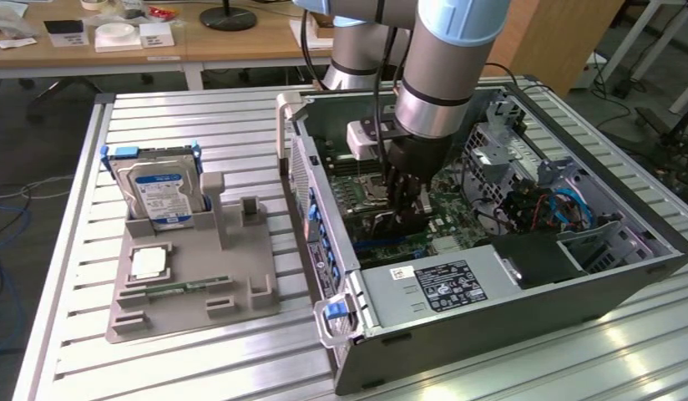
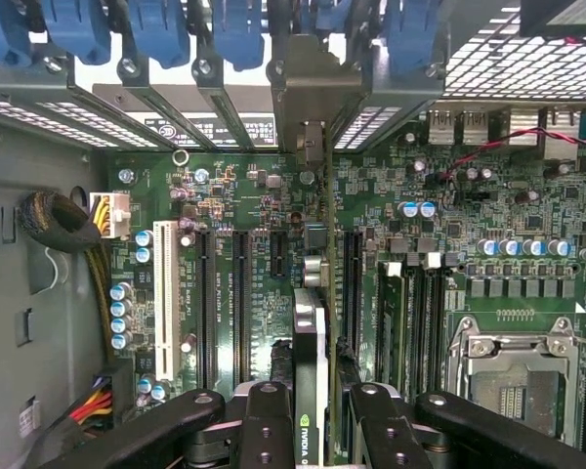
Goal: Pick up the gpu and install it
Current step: 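Insert the gpu into the slot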
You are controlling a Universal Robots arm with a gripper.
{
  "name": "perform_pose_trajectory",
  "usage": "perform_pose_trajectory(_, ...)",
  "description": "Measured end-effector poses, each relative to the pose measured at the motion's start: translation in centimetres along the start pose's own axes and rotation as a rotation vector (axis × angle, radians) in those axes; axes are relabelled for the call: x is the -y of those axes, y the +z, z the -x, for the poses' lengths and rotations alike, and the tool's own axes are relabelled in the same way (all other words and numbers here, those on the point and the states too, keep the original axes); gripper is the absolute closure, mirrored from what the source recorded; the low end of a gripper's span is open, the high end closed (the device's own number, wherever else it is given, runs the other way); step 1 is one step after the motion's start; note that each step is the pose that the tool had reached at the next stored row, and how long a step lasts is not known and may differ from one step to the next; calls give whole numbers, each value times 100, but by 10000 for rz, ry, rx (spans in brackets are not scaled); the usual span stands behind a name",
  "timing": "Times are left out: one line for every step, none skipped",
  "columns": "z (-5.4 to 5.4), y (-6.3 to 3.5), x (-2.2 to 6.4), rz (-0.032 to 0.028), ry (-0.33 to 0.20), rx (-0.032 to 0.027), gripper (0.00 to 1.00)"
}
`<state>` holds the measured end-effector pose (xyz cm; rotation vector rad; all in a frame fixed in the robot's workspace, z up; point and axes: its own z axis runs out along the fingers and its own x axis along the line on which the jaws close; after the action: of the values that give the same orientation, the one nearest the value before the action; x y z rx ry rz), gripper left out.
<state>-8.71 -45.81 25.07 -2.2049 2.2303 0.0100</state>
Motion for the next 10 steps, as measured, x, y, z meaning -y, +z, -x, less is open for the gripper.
perform_pose_trajectory(0, 4, 0, -1, 0, 3, 73)
perform_pose_trajectory(0, 8, 0, -2, 0, 4, 73)
perform_pose_trajectory(0, 11, 0, -1, 0, 1, 73)
perform_pose_trajectory(0, 14, 0, -1, 0, 2, 73)
perform_pose_trajectory(0, 15, 0, -1, 0, 0, 73)
perform_pose_trajectory(0, 16, -1, 0, 0, 0, 73)
perform_pose_trajectory(0, 17, 0, 0, 0, 0, 73)
perform_pose_trajectory(0, 18, 0, 0, 0, 1, 73)
perform_pose_trajectory(0, 20, 0, -1, 0, 2, 73)
perform_pose_trajectory(0, 22, 0, -1, 0, 3, 73)
